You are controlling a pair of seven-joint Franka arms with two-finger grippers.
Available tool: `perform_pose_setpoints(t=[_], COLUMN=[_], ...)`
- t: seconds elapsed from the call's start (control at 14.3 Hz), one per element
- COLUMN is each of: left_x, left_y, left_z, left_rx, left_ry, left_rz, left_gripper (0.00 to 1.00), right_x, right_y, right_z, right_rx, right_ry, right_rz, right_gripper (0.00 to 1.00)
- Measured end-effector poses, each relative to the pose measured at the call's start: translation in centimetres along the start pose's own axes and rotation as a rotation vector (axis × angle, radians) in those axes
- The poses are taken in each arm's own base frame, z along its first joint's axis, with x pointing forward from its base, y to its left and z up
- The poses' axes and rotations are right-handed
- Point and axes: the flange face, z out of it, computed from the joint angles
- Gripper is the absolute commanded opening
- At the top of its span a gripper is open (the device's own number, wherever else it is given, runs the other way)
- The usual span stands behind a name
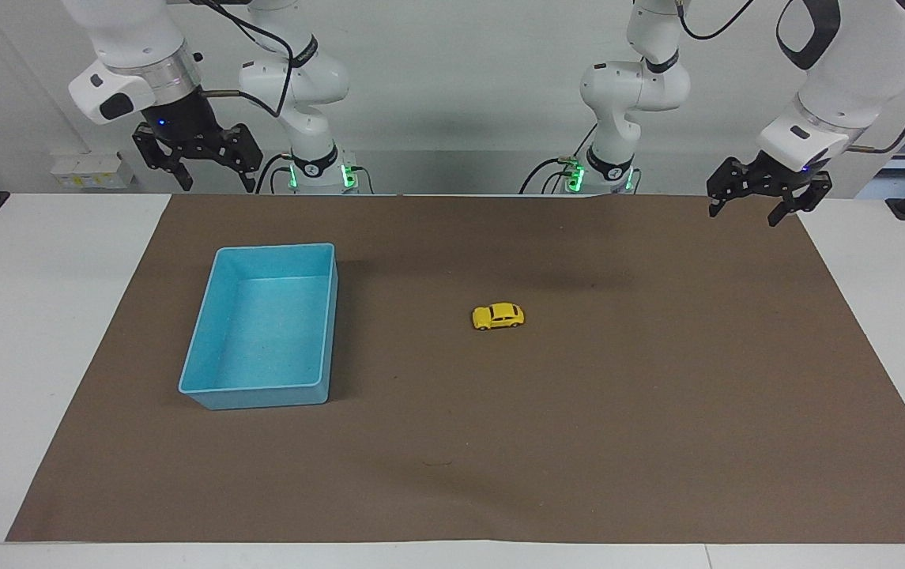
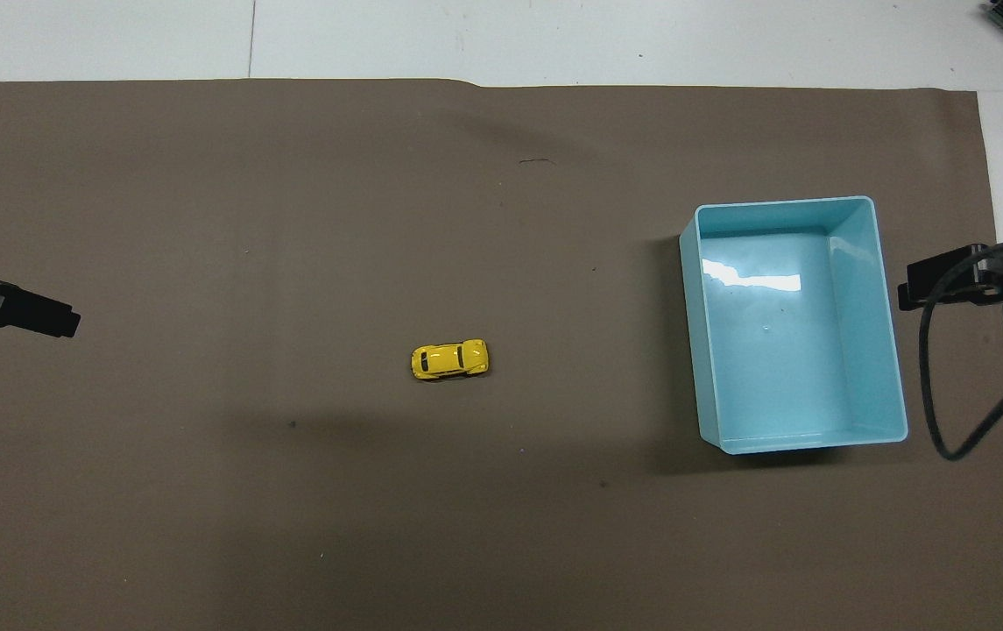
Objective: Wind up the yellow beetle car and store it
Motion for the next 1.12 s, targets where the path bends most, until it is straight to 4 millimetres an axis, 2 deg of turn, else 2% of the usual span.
perform_pose_setpoints(t=[0.42, 0.77, 0.91, 1.12], left_x=[1.2, 3.6, 4.3, 6.1], left_y=[1.1, 2.6, 3.3, 6.5], left_z=[1.0, 4.3, 5.6, 8.4], left_rx=[-0.026, -0.015, -0.015, -0.012], left_ry=[0.038, 0.066, 0.063, 0.058], left_rz=[0.419, 0.807, 0.91, 1.009], left_gripper=[1.0, 1.0, 1.0, 1.0], right_x=[0.0, 0.0, 0.0, 0.0], right_y=[0.0, 0.0, 0.0, 0.0], right_z=[0.0, 0.0, 0.0, 0.0], right_rx=[0.0, 0.0, 0.0, 0.0], right_ry=[0.0, 0.0, 0.0, 0.0], right_rz=[0.0, 0.0, 0.0, 0.0], right_gripper=[1.0, 1.0, 1.0, 1.0])
